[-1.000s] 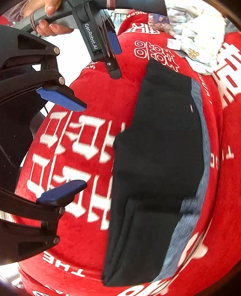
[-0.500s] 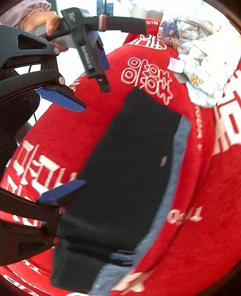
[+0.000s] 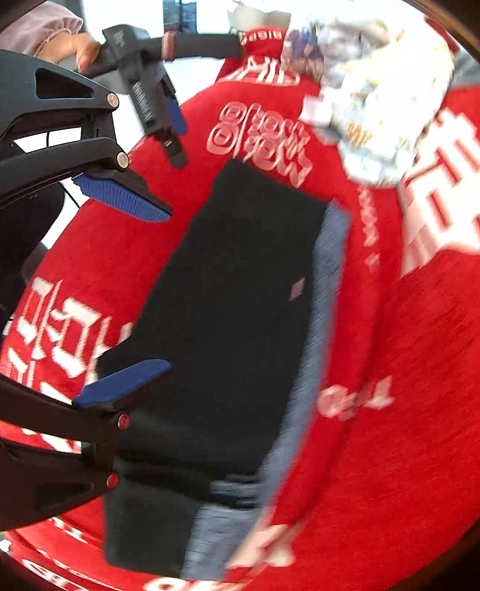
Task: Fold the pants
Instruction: 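Move both grippers to the edge of the folded trousers, then grasp the trousers with both grippers and lift one end over the other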
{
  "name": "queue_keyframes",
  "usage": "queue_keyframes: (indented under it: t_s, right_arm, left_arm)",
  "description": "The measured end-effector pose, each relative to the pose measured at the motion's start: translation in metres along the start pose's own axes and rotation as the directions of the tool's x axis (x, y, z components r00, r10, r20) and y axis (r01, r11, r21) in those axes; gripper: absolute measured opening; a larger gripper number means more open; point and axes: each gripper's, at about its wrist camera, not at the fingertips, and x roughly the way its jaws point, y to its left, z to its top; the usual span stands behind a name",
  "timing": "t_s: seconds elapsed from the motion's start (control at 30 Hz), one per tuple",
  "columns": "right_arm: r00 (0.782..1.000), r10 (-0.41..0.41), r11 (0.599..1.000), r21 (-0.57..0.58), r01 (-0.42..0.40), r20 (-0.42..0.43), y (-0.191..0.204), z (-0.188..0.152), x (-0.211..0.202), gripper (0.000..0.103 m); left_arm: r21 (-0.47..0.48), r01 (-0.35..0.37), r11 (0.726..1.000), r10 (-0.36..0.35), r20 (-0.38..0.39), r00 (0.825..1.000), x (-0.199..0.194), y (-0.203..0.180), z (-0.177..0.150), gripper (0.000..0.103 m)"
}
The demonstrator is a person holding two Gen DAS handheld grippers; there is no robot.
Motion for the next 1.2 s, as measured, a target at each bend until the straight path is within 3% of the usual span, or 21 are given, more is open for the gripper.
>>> queue_keyframes:
  t_s: [0.13, 0.27, 0.57, 0.77, 0.83, 0.93, 1.03, 1.07, 1.13, 1.17, 1.2]
  right_arm:
    - [0.997, -0.061, 0.998, -0.002, 0.061, -0.036, -0.017, -0.014, 0.018, 0.08]
    - [0.995, -0.089, 0.996, -0.026, 0.088, -0.044, -0.026, -0.014, 0.029, 0.08]
    - [0.988, -0.152, 0.976, -0.152, 0.156, 0.033, -0.018, 0.004, 0.05, 0.08]
    - [0.993, -0.117, 0.98, -0.161, 0.117, 0.007, -0.022, 0.011, 0.073, 0.085]
    - [0.994, -0.113, 0.979, -0.173, 0.113, 0.008, -0.02, 0.01, 0.073, 0.088]
    - [0.995, -0.1, 0.98, -0.172, 0.099, 0.003, -0.02, 0.009, 0.074, 0.09]
    - [0.996, -0.086, 0.982, -0.167, 0.086, 0.006, -0.022, 0.01, 0.073, 0.091]
    - [0.997, -0.08, 0.983, -0.165, 0.08, 0.007, -0.023, 0.01, 0.072, 0.091]
    - [0.998, -0.07, 0.985, -0.158, 0.07, 0.007, -0.028, 0.01, 0.069, 0.091]
    - [0.998, -0.063, 0.986, -0.152, 0.063, 0.002, -0.031, 0.011, 0.065, 0.091]
    - [0.999, -0.053, 0.988, -0.143, 0.052, 0.0, -0.033, 0.013, 0.06, 0.091]
  left_arm:
    - [-0.037, 0.065, 0.997, -0.065, -0.017, 0.998, 0.018, -0.01, 0.003, 0.087]
    - [-0.092, 0.123, 0.988, -0.121, 0.021, 0.992, 0.027, -0.014, 0.012, 0.087]
    - [-0.207, 0.304, 0.93, -0.3, 0.049, 0.953, 0.05, -0.004, 0.027, 0.087]
    - [-0.212, 0.388, 0.897, -0.378, 0.086, 0.922, 0.068, -0.011, 0.037, 0.087]
    - [-0.214, 0.394, 0.894, -0.384, 0.085, 0.919, 0.072, -0.014, 0.04, 0.087]
    - [-0.185, 0.383, 0.905, -0.367, 0.112, 0.923, 0.059, -0.025, 0.041, 0.087]
    - [-0.082, 0.389, 0.918, -0.369, 0.188, 0.91, 0.033, -0.043, 0.041, 0.087]
    - [-0.062, 0.375, 0.925, -0.357, 0.198, 0.913, 0.031, -0.048, 0.042, 0.087]
    - [-0.066, 0.317, 0.946, -0.301, 0.176, 0.937, 0.041, -0.052, 0.047, 0.086]
    - [-0.087, 0.288, 0.954, -0.271, 0.16, 0.949, 0.048, -0.049, 0.049, 0.08]
    - [-0.119, 0.239, 0.964, -0.222, 0.142, 0.965, 0.057, -0.045, 0.051, 0.06]
